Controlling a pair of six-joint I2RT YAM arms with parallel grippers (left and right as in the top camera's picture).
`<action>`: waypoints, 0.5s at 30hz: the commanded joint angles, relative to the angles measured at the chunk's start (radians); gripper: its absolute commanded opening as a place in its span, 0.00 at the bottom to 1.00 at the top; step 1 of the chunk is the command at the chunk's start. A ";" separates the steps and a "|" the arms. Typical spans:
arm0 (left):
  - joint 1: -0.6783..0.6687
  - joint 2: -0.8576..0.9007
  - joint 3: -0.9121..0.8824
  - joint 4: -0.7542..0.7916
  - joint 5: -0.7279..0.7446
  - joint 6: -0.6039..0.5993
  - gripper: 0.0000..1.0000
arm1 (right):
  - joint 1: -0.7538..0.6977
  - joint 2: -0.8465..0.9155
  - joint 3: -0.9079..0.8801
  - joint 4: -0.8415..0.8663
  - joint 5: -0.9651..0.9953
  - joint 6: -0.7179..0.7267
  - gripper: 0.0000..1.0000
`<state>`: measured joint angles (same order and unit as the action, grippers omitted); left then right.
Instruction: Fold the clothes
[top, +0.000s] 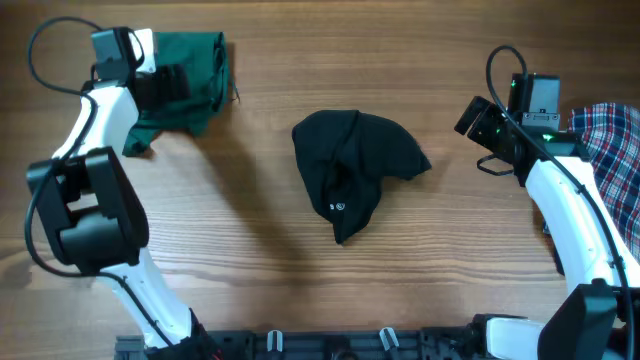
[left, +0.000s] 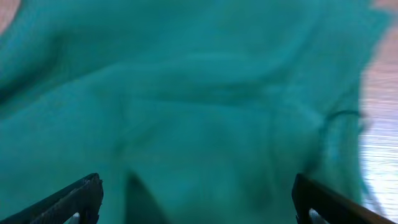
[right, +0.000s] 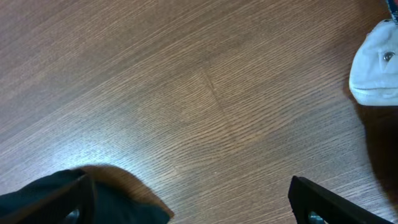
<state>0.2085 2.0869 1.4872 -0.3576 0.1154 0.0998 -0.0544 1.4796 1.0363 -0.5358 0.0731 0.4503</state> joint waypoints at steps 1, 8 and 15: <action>0.016 -0.003 0.012 0.034 -0.038 -0.002 0.94 | 0.000 0.003 0.000 -0.001 0.025 -0.005 1.00; 0.018 0.069 0.012 0.097 -0.039 -0.002 0.63 | 0.000 0.003 0.000 -0.003 0.024 -0.005 1.00; 0.018 0.103 0.012 0.163 -0.039 -0.003 0.04 | 0.000 0.003 0.000 0.000 0.024 -0.004 1.00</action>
<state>0.2237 2.1723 1.4879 -0.2123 0.0826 0.0933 -0.0544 1.4792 1.0363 -0.5385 0.0765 0.4503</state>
